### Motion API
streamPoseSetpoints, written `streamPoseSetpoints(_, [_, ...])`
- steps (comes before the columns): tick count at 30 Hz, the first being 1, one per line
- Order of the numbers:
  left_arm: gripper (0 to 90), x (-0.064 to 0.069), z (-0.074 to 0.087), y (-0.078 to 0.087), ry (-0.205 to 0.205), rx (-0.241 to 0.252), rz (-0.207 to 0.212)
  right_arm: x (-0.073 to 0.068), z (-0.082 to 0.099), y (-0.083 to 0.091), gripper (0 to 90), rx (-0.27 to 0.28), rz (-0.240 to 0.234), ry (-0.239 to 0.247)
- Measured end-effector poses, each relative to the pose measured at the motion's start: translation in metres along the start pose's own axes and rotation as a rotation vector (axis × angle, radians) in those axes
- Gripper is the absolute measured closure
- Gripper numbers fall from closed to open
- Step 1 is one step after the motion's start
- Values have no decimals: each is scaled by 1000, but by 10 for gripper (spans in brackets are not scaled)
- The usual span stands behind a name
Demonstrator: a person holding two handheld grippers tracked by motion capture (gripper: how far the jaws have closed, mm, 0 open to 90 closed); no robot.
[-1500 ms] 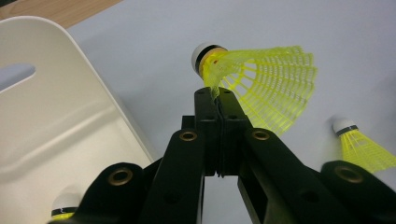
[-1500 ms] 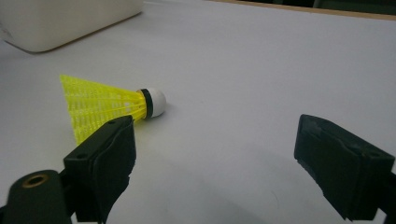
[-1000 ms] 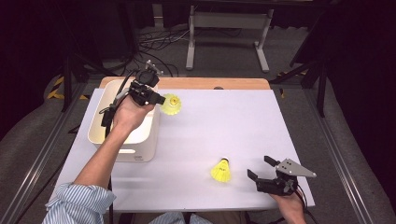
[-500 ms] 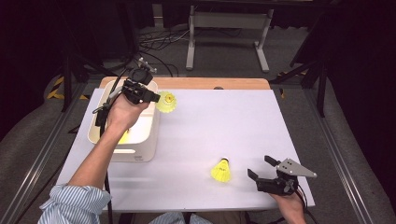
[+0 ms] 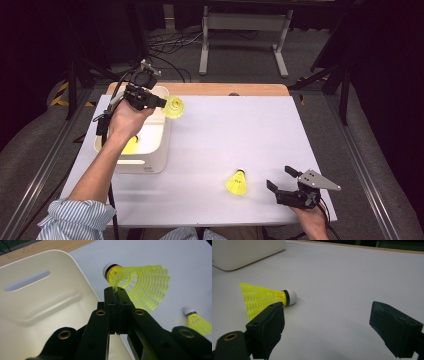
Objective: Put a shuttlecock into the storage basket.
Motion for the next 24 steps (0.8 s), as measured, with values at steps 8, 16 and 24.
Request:
streamPoseSetpoints(8, [895, -7, 1, 8, 8, 14, -9, 0, 0, 0, 131, -3, 1, 2])
streamPoseSetpoints(16, [894, -16, 3, 13, 29, 20, -18, -1, 0, -1, 131, -5, 0, 1])
streamPoseSetpoints(24, [895, -24, 5, 15, 42, 21, -26, -1, 1, -1, 131, -6, -2, 0])
Point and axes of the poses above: each handheld gripper's, and its own axes: y roughly backward along the jaws, z roughly out of its underside, x roughly to its right, the point moved 10 cm from there along -y, roughly forward along the jaws, and after that the axes turned 10 degrees about y, right-handed, at the moved point
